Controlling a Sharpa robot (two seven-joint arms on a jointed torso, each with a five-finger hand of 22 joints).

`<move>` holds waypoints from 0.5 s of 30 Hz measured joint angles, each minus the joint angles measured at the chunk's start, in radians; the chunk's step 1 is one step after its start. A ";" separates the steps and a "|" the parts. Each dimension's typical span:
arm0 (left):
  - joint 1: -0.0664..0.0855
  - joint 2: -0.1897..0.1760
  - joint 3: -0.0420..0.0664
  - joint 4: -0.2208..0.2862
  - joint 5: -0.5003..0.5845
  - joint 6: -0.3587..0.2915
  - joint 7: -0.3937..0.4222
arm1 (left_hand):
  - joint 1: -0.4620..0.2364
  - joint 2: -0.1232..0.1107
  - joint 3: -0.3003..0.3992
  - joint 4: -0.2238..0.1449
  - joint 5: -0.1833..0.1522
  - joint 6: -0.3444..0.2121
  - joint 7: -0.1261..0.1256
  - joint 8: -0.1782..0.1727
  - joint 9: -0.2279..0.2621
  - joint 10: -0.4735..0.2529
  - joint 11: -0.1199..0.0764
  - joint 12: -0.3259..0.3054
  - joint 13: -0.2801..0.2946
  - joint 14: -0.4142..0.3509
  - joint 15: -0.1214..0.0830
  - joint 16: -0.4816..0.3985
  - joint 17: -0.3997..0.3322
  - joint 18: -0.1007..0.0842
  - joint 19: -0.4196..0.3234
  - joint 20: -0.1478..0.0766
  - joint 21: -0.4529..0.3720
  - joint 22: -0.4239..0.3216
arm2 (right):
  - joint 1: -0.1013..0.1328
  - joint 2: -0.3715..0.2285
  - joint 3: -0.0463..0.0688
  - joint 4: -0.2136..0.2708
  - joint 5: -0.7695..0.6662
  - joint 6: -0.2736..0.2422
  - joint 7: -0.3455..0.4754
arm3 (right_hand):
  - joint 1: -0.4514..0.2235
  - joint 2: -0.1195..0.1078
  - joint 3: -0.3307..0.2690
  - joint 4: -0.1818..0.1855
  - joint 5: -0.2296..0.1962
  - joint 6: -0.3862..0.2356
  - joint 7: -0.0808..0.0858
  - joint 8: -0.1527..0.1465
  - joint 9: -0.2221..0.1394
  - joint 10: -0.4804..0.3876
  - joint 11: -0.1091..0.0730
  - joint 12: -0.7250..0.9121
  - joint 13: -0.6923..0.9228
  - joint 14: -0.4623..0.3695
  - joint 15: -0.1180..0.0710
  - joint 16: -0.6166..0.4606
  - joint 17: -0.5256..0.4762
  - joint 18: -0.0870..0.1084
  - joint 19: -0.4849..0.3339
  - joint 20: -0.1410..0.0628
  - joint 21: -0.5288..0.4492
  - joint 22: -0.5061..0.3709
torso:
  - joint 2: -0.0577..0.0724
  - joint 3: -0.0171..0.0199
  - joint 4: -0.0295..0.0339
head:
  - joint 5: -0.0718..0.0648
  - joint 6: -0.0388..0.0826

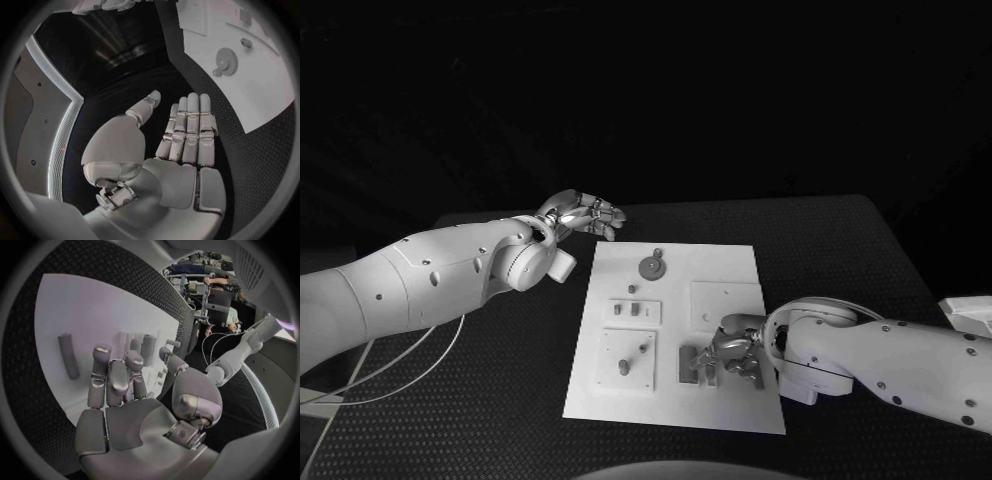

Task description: Assemble the parts on the task board

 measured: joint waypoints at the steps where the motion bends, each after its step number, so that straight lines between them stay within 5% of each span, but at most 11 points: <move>1: 0.000 0.000 0.000 0.000 0.000 0.000 0.000 | 0.000 0.000 0.000 0.000 0.000 0.000 0.000 0.000 0.000 0.000 0.000 0.000 0.000 0.000 0.000 0.000 0.001 0.000 0.000 0.000 0.000 0.000 | 0.004 -0.006 -0.001 0.003 -0.004 -0.001 0.000 | 0.004 -0.004 0.000 0.000 0.000 0.000 0.000 -0.002 0.001 0.000 0.000 0.000 0.000 0.000 0.000 0.000 0.000 0.000 0.000 0.000 0.000 0.000 | 0.000 0.0000 -0.0001 | -0.001 0.001; 11: 0.000 0.000 0.000 0.000 0.000 0.000 0.000 | 0.000 0.000 0.000 0.000 0.000 0.000 0.000 0.000 0.000 0.000 0.000 0.000 0.000 0.000 0.000 0.000 0.002 0.000 0.000 0.000 0.000 0.001 | 0.076 -0.076 0.002 0.043 -0.021 -0.002 0.005 | 0.017 0.009 -0.009 -0.011 0.000 0.000 0.000 0.001 0.006 0.009 -0.002 0.016 0.004 0.005 -0.004 0.000 0.009 0.000 0.000 0.000 0.000 0.000 | -0.001 -0.0003 -0.0010 | -0.009 0.014; 15: 0.000 0.000 0.000 0.000 0.000 0.000 0.000 | 0.000 0.000 0.000 0.000 0.000 0.000 0.000 0.000 0.000 0.000 0.000 0.000 0.000 0.000 0.000 0.000 0.002 0.000 0.000 0.000 0.000 0.001 | 0.099 -0.116 0.003 0.055 -0.023 0.004 0.005 | 0.044 0.037 -0.005 -0.043 0.000 0.005 0.001 0.007 0.011 0.020 -0.002 0.026 0.010 0.010 -0.003 0.001 0.014 0.000 0.007 -0.003 0.000 0.000 | -0.001 -0.0007 -0.0010 | -0.013 0.018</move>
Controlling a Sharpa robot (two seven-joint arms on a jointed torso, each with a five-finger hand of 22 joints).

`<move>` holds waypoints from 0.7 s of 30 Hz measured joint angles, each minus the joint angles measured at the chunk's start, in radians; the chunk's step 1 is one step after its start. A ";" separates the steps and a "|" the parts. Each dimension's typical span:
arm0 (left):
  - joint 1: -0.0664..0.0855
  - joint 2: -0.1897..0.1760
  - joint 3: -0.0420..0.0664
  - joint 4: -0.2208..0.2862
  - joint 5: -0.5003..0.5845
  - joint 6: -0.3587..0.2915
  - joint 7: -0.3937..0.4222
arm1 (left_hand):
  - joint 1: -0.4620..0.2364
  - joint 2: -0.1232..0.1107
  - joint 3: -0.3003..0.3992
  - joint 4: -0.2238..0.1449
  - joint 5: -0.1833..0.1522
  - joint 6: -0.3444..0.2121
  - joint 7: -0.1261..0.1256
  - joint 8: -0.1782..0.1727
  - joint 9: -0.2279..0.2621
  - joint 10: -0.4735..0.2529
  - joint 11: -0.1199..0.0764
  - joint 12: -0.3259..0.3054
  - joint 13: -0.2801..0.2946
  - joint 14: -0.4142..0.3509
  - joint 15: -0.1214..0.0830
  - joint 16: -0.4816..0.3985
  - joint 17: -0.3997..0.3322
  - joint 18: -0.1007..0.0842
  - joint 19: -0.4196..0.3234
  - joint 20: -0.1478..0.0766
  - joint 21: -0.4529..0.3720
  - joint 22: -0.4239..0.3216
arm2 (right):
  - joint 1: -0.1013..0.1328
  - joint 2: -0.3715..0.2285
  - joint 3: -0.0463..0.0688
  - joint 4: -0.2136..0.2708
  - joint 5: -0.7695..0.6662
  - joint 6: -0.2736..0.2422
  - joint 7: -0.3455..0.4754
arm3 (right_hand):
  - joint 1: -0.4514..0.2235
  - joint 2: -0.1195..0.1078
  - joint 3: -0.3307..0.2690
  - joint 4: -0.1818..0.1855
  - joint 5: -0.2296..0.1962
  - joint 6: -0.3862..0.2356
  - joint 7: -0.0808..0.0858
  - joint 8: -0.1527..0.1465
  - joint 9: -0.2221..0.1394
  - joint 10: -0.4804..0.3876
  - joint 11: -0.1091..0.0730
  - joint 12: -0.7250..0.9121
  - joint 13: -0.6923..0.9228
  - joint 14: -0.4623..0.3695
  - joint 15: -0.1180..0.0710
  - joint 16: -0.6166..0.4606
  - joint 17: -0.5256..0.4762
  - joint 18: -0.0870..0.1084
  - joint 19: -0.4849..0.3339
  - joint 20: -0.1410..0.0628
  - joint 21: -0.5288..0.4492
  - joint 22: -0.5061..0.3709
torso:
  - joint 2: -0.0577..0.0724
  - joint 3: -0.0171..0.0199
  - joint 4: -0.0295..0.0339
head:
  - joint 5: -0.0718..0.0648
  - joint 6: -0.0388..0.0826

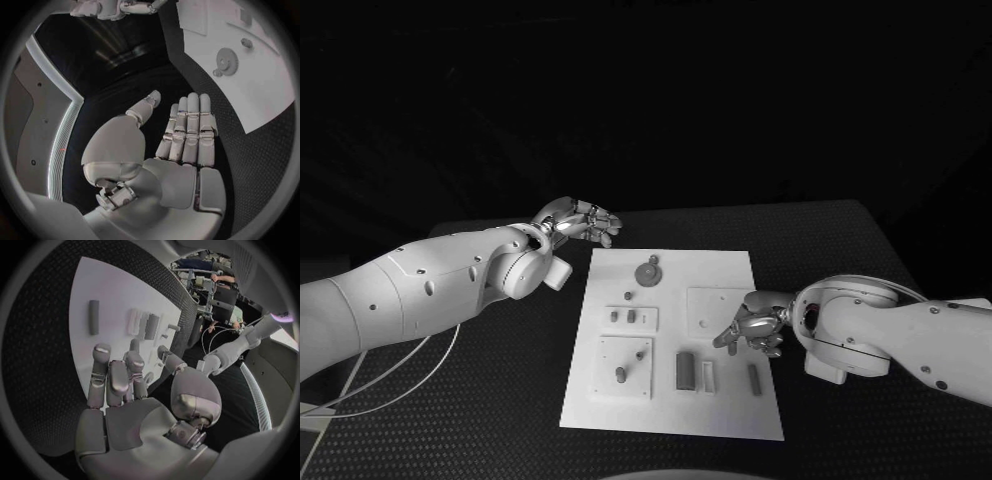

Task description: Assemble the parts on the task board

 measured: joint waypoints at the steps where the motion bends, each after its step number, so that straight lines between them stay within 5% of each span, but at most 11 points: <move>1: 0.000 0.000 0.000 0.000 0.000 0.000 0.000 | 0.000 0.000 0.000 0.000 0.000 0.000 0.000 0.000 0.000 0.000 0.000 0.000 0.000 0.000 0.000 0.000 0.001 0.000 0.000 0.000 0.000 0.000 | 0.001 -0.007 0.000 0.000 0.000 0.002 -0.001 | 0.009 0.009 -0.002 -0.009 0.000 0.000 0.000 0.003 0.002 0.002 -0.002 0.003 0.001 0.001 0.000 0.000 0.000 0.000 0.000 0.000 0.000 0.000 | 0.000 -0.0001 0.0001 | -0.001 0.001; 7: 0.000 -0.001 0.000 0.001 0.000 0.000 0.000 | 0.000 0.000 0.000 0.000 0.000 0.000 0.000 0.000 0.000 0.000 0.000 0.000 0.000 0.000 0.000 0.000 0.001 0.000 0.000 0.000 0.000 0.000 | 0.001 -0.061 -0.002 -0.004 -0.005 0.028 -0.012 | 0.040 0.040 -0.029 -0.056 0.000 0.003 -0.001 0.020 0.033 0.003 -0.003 0.001 -0.005 0.001 -0.001 0.000 -0.005 0.000 0.002 0.001 0.000 0.000 | 0.000 -0.0007 -0.0001 | -0.007 0.005; 21: 0.000 -0.003 0.000 0.002 0.000 0.000 0.000 | 0.000 0.000 0.000 0.000 0.000 0.000 0.000 0.000 -0.001 0.000 0.000 0.000 0.000 0.000 0.000 -0.004 0.002 0.000 0.000 0.000 0.000 0.000 | -0.025 -0.100 -0.004 0.015 -0.115 0.108 -0.033 | 0.033 0.033 -0.043 -0.053 0.000 0.008 -0.007 0.053 0.102 -0.001 -0.007 -0.010 -0.012 0.001 0.000 0.000 -0.010 0.000 0.002 0.002 0.000 0.001 | 0.000 0.0012 -0.0013 | -0.014 0.002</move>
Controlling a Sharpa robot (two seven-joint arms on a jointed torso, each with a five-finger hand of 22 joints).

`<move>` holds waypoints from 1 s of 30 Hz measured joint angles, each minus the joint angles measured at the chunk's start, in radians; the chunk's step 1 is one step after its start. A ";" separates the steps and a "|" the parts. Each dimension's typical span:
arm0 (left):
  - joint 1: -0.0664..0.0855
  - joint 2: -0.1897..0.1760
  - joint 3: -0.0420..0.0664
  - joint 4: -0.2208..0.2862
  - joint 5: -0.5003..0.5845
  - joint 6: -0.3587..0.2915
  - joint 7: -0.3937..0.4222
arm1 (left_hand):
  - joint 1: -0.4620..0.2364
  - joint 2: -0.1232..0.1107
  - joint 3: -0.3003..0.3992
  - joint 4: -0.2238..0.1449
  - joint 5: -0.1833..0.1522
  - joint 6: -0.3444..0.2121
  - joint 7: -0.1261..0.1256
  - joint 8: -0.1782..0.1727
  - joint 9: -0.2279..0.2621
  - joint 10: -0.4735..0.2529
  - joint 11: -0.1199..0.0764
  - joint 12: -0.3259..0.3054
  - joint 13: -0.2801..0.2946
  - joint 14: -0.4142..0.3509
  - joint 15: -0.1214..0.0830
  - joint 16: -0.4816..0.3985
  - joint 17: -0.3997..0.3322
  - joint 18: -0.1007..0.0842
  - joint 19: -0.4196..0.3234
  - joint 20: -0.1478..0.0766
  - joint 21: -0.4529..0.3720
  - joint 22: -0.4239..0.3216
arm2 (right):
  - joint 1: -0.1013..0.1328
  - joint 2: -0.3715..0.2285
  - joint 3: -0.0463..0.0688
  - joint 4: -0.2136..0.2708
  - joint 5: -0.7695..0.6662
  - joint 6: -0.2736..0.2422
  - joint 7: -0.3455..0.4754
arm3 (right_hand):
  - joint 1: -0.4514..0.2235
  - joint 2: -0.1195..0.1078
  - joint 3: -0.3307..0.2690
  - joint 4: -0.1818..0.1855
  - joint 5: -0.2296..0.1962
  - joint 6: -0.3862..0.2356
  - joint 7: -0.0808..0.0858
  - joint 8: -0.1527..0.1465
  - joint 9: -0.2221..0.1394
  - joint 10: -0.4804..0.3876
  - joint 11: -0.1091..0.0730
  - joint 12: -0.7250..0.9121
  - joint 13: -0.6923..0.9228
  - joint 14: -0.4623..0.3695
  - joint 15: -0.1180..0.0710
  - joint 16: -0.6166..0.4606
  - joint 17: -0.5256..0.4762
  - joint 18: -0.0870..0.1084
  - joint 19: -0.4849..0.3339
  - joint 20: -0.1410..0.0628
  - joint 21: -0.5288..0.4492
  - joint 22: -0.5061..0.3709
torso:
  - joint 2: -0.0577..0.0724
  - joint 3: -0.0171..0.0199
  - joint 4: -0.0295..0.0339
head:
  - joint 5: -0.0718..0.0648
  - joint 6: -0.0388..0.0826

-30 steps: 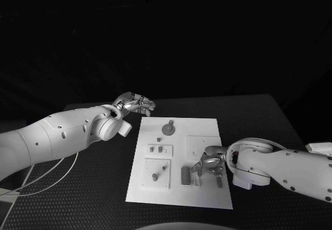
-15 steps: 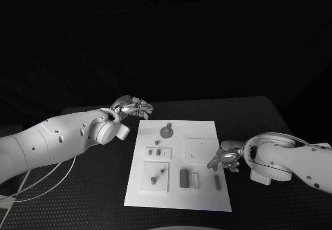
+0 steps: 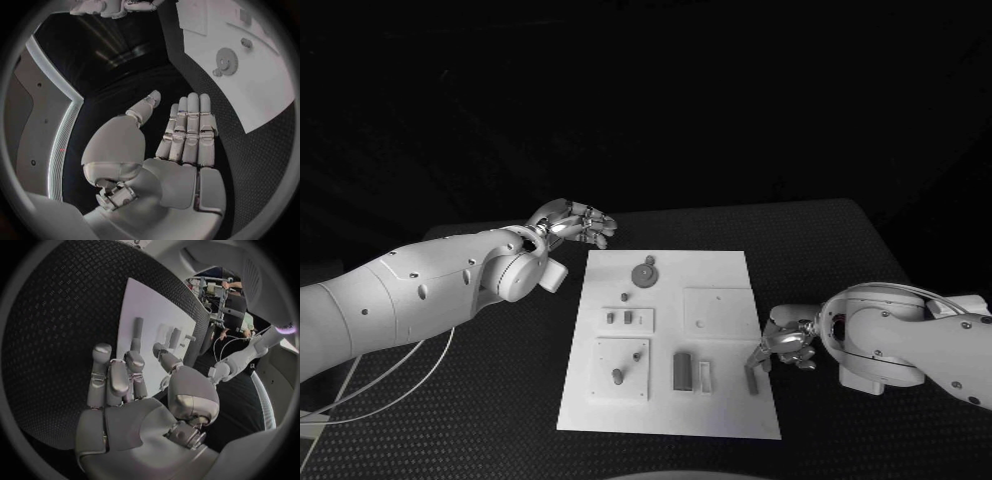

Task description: Assemble the parts on the task board

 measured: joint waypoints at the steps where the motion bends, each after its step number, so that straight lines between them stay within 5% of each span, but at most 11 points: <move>1: 0.000 0.000 0.000 0.000 0.000 0.000 0.000 | 0.000 0.000 0.000 0.000 0.000 0.000 0.000 0.000 0.000 0.000 0.000 0.000 0.000 0.000 0.000 0.000 0.001 0.000 0.000 0.000 0.000 0.000 | -0.004 0.001 0.000 -0.001 -0.006 0.003 -0.001 | -0.004 -0.004 0.002 0.004 0.000 0.000 0.000 0.001 0.004 0.000 0.000 -0.004 -0.001 0.000 0.000 0.000 0.000 0.000 0.000 0.000 0.000 0.000 | 0.000 0.0000 0.0002 | 0.000 -0.001; 14: 0.000 -0.001 0.000 0.000 0.000 0.000 0.000 | 0.000 0.000 0.000 0.000 0.000 0.000 0.000 0.000 0.000 0.000 0.000 0.000 0.000 0.000 0.000 0.000 0.001 0.000 0.000 0.000 0.000 0.001 | -0.063 0.037 0.000 -0.019 -0.086 0.014 -0.008 | -0.019 -0.027 0.012 0.033 0.000 0.001 -0.001 0.002 0.029 0.000 0.000 -0.009 -0.004 0.001 -0.005 0.000 -0.001 0.000 0.000 0.000 0.000 0.000 | 0.001 -0.0002 0.0036 | -0.002 -0.006; 30: 0.000 -0.002 0.000 0.000 0.000 0.001 0.000 | 0.000 0.000 0.003 0.003 0.000 0.000 0.000 0.000 -0.001 0.000 0.000 0.000 -0.001 0.000 0.000 0.000 0.003 0.000 0.000 0.000 0.000 0.001 | -0.077 0.071 0.007 -0.036 -0.164 0.005 -0.002 | -0.020 -0.036 0.025 0.061 0.000 -0.006 -0.012 0.009 0.043 -0.003 -0.004 -0.020 -0.010 0.001 -0.005 0.000 -0.003 0.000 0.002 0.002 -0.005 0.000 | 0.001 -0.0008 0.0036 | 0.003 -0.012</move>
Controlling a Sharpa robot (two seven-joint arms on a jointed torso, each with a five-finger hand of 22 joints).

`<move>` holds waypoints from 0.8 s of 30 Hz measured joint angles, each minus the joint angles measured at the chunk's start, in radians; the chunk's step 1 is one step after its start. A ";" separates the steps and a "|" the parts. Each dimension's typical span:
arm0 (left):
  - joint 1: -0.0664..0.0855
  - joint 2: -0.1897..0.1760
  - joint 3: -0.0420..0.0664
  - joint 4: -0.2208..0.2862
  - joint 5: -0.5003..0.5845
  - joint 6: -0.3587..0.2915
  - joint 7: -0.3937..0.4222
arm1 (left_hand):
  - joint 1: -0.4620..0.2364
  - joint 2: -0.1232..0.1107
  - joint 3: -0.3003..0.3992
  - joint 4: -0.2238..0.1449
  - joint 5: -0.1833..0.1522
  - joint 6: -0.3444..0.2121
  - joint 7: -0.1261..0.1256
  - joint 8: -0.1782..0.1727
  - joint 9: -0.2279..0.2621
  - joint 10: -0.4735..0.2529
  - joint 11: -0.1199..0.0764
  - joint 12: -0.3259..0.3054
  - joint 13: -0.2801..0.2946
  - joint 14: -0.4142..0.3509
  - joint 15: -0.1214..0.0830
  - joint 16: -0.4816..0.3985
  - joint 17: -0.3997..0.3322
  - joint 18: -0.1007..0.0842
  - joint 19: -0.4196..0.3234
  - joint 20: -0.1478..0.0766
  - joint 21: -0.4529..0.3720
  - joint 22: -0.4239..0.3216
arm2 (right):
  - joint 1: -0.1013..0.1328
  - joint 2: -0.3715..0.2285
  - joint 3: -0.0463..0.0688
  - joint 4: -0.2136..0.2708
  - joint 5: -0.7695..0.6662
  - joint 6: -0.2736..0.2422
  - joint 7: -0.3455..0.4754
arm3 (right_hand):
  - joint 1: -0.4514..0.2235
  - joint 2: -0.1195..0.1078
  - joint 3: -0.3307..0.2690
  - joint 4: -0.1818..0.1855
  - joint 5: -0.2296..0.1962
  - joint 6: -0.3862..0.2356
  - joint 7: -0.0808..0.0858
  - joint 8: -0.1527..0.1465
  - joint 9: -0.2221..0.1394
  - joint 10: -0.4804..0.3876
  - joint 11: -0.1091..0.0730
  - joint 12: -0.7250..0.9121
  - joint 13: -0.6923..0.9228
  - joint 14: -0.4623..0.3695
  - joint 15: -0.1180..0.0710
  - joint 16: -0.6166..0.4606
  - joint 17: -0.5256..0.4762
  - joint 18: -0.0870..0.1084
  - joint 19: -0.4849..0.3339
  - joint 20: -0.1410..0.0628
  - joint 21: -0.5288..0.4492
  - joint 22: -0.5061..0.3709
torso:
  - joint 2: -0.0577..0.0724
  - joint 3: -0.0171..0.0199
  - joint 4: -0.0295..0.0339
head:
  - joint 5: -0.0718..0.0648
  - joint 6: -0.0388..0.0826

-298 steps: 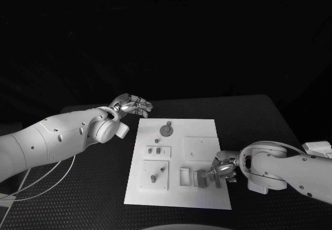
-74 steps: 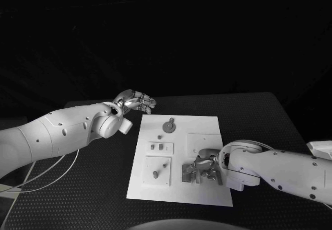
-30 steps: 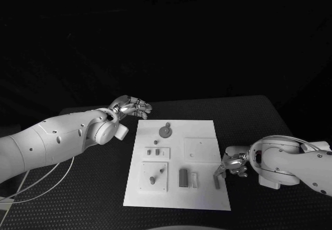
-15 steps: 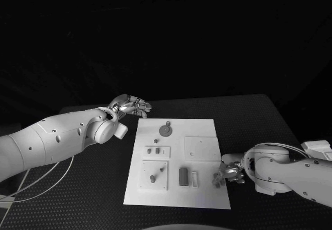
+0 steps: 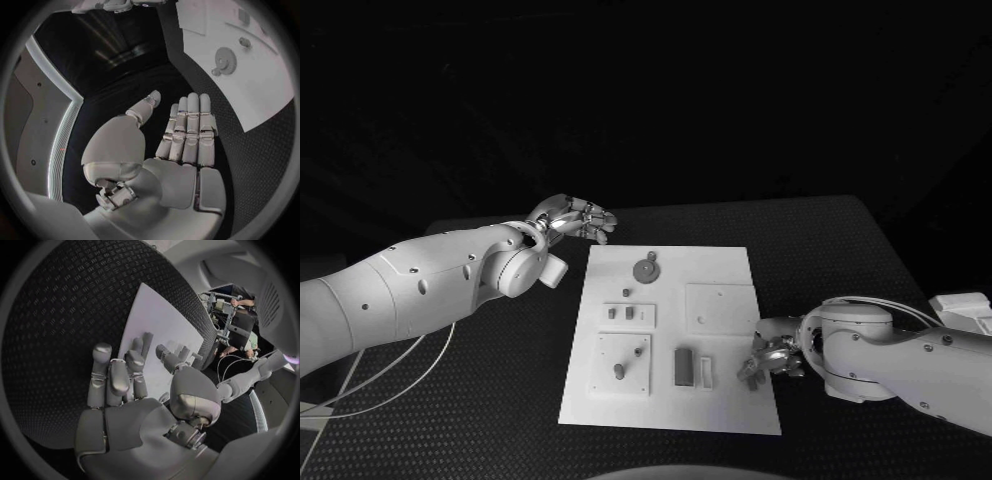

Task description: Assemble the parts on the task board

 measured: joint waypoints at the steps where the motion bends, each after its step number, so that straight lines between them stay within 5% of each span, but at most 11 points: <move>1: 0.000 0.000 0.000 0.000 0.000 0.000 0.000 | 0.000 0.000 0.000 0.000 0.000 0.000 0.000 0.000 0.000 0.000 0.000 0.000 0.000 0.000 0.000 0.000 0.000 0.000 0.000 0.000 0.000 0.000 | -0.001 0.003 0.001 -0.001 -0.005 -0.001 0.001 | 0.001 0.001 0.000 0.000 0.000 0.000 0.000 0.000 0.000 0.000 0.000 -0.005 -0.002 0.000 0.000 0.000 -0.002 0.000 0.000 0.000 0.000 0.000 | 0.000 0.0003 0.0000 | 0.001 0.000; 7: 0.000 0.000 0.000 -0.001 0.000 0.000 0.000 | 0.000 0.000 0.000 0.000 0.000 0.000 0.000 0.000 0.000 0.000 0.000 0.000 0.000 0.000 0.000 0.000 0.001 0.000 0.000 0.000 0.000 0.000 | -0.004 0.014 0.003 -0.011 -0.025 -0.002 0.009 | 0.137 0.052 0.012 -0.091 0.000 -0.015 -0.017 0.000 -0.042 -0.017 0.030 -0.010 -0.005 -0.012 0.022 0.000 -0.013 0.000 -0.009 -0.002 0.000 0.000 | 0.000 0.0001 0.0000 | 0.001 -0.001; 17: 0.000 0.000 0.000 0.000 0.000 0.000 0.000 | 0.000 0.000 0.000 0.000 0.000 0.000 0.000 0.000 0.000 0.000 0.000 0.000 0.000 0.000 0.000 0.000 0.002 0.000 0.000 0.000 0.000 0.000 | -0.008 0.018 0.005 -0.005 -0.061 0.002 0.018 | 0.317 0.018 -0.015 -0.098 0.000 -0.014 -0.018 0.001 -0.059 -0.036 0.050 -0.019 -0.009 -0.037 0.040 -0.005 -0.041 -0.009 -0.032 0.011 0.000 0.000 | 0.000 0.0000 -0.0011 | 0.003 -0.002; 24: 0.000 0.000 0.000 0.001 0.000 0.000 0.000 | 0.000 0.000 0.000 0.000 0.000 0.000 0.000 0.000 -0.001 0.000 0.000 0.000 0.000 0.000 0.000 0.000 0.002 0.000 0.000 0.000 0.000 0.001 | -0.009 0.018 0.005 0.000 -0.077 0.002 0.018 | 0.341 0.009 -0.038 -0.095 0.001 -0.014 -0.018 0.001 -0.084 -0.037 0.051 -0.019 -0.010 -0.040 0.043 -0.008 -0.047 -0.009 -0.036 0.015 0.000 0.000 | 0.000 0.0002 -0.0012 | 0.003 -0.001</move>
